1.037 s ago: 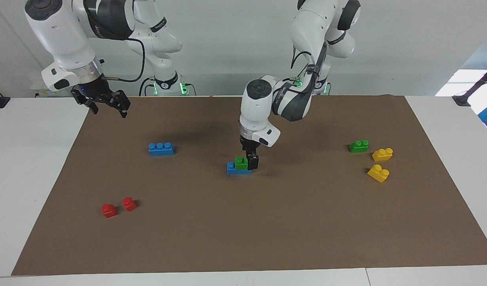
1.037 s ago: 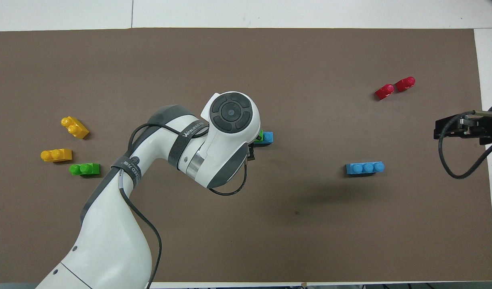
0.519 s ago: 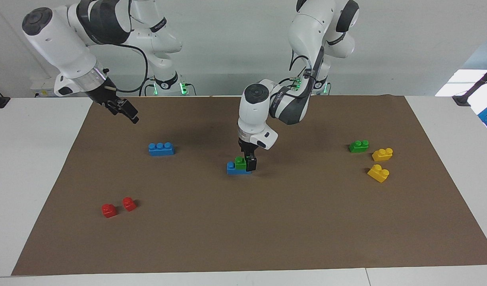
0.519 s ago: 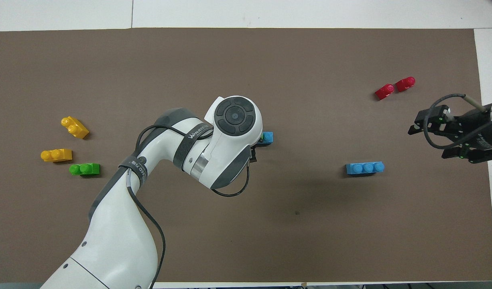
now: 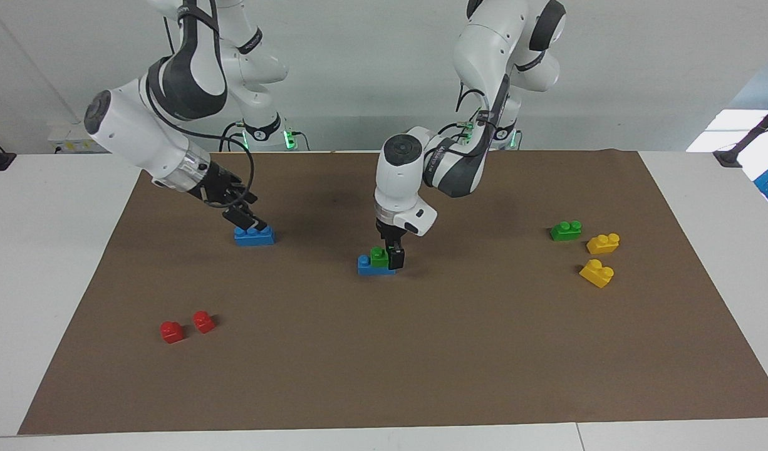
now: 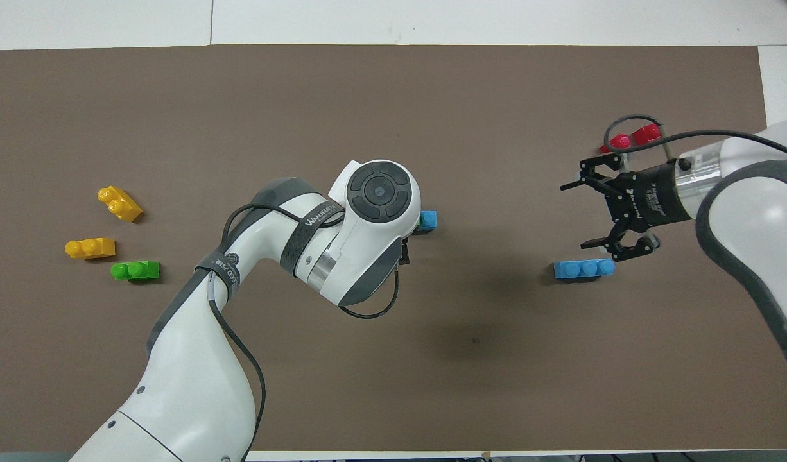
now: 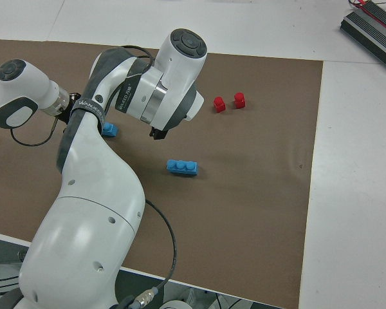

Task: Remove green block with left arm and hold with right
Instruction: 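Reach the right gripper toward the blue half of the held block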

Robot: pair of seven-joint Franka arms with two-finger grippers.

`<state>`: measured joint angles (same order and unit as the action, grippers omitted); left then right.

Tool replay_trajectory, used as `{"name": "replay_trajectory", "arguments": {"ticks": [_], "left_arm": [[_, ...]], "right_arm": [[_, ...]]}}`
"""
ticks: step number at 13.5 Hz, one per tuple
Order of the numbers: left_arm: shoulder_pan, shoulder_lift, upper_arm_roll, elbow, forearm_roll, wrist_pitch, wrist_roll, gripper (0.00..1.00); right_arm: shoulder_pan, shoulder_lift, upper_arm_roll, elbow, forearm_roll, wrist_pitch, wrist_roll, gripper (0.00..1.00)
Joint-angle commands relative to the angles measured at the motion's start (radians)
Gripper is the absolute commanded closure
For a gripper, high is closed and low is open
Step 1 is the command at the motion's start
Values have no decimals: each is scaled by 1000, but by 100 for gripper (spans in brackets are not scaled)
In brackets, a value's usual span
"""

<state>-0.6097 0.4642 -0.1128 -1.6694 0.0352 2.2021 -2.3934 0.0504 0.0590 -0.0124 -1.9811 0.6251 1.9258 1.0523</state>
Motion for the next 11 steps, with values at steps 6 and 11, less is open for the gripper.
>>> {"name": "replay_trajectory", "arguments": {"ticks": [6,11], "left_arm": [[-16,-10,19,-21,20,19,-23,0],[-18,-10,22,-21,20,21,-33,0]], "right_arm": [[157,163,0,-16,255,237,218,4],[215,257,2,-13,311,312,207,4]]}}
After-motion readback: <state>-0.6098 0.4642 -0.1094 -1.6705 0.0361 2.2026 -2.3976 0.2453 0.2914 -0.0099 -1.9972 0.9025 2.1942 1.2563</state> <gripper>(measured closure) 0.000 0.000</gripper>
